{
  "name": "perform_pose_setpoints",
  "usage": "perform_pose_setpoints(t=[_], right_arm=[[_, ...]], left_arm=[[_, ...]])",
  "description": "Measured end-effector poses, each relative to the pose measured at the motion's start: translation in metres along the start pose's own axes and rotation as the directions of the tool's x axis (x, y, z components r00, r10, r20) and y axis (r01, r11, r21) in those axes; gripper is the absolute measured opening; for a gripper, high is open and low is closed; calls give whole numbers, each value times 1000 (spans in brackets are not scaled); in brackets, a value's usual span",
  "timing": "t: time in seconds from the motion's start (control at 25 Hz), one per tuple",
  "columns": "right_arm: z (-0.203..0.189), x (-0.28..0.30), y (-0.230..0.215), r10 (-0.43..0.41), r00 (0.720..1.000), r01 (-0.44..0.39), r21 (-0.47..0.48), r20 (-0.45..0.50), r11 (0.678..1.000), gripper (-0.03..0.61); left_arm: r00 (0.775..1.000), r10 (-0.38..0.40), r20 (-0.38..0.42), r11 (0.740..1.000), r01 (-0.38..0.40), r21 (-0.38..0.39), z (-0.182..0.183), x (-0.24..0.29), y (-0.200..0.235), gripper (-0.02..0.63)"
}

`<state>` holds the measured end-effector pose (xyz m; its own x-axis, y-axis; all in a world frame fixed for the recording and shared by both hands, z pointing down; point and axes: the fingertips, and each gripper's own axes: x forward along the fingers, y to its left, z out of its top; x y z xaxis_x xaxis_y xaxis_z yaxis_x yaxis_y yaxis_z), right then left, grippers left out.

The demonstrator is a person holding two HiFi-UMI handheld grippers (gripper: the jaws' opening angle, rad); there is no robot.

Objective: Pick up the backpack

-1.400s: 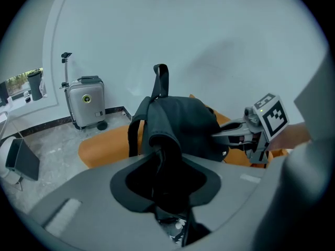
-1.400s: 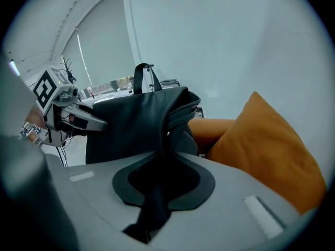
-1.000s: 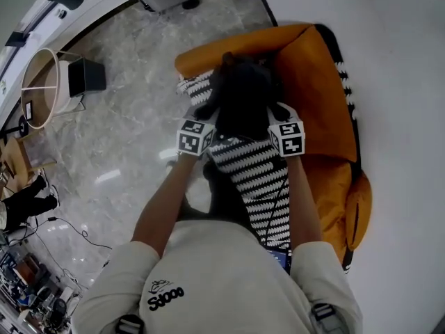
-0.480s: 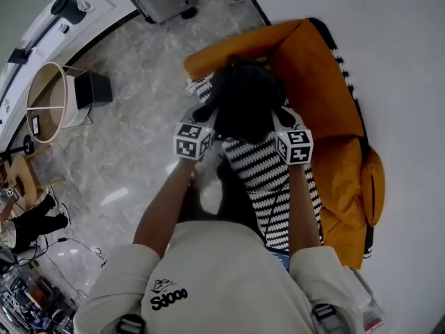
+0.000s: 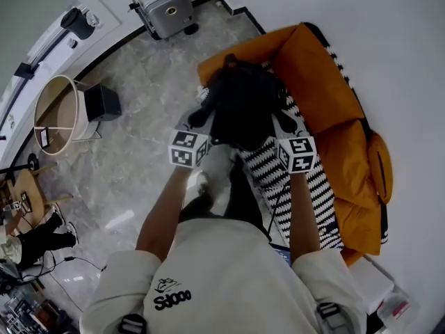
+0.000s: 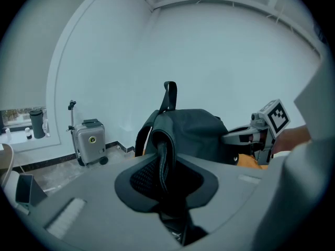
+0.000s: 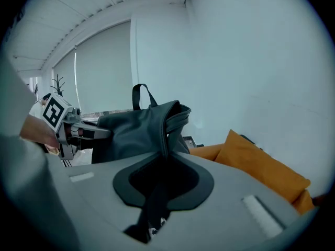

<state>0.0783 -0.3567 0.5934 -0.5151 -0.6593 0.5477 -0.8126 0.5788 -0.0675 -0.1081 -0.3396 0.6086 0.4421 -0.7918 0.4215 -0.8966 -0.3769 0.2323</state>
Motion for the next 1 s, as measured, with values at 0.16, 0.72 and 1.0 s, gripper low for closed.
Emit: perform_pose_setpoints(t=[0.16, 0.72, 1.0], right_arm=[[23, -16, 32, -11, 999, 12, -15, 30, 1000, 35], [94, -91, 118, -33, 989, 39, -40, 141, 998, 34], [125, -135, 141, -46, 982, 61, -77, 185, 995, 34]], left_arm=[[1000, -4, 29, 1000, 4, 24, 18, -36, 9, 60], [982, -57, 179, 990, 32, 136, 85, -146, 8, 60], [970, -85, 226, 982, 44, 183, 115, -184, -8, 60]])
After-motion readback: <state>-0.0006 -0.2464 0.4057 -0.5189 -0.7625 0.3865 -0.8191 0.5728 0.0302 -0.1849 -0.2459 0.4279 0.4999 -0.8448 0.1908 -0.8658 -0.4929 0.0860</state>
